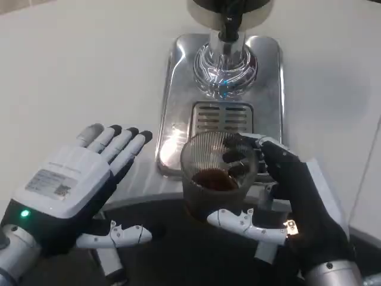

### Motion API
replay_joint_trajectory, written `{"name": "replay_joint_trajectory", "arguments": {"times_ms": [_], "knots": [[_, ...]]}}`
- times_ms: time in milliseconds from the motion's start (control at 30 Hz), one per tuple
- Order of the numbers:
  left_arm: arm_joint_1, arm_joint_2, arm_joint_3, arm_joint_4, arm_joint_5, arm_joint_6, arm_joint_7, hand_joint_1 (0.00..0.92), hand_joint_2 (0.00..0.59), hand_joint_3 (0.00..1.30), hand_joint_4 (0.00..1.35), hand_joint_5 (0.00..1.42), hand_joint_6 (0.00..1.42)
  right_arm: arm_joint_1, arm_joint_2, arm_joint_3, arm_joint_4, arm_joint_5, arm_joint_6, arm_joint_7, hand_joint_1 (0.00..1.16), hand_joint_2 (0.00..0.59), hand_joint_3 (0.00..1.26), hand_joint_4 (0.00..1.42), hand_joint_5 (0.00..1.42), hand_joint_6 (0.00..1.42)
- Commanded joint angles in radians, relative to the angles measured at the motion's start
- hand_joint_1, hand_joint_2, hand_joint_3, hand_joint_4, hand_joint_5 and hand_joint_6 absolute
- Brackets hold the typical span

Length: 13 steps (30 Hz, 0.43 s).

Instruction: Grasp the cup under the faucet to collect the drink, then remove the cup.

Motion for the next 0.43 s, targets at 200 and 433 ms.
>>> {"name": "replay_joint_trajectory", "arguments": {"times_ms": [200,433], "knots": [[0.019,-0.016,-0.017,-0.028,0.006,-0.001,-0.003,0.0,0.125,0.0,0.0,0.0,0.0,0.013,0.001,0.023,-0.041,0.016,-0.031,0.013,1.16,0.189,0.84,0.9,1.08,1.31],[0.043,-0.022,-0.008,-0.041,0.003,-0.004,0.005,0.0,0.125,0.0,0.0,0.0,0.0,0.018,-0.004,0.031,-0.045,0.016,-0.032,0.021,1.16,0.189,0.84,0.9,1.08,1.3]]}}
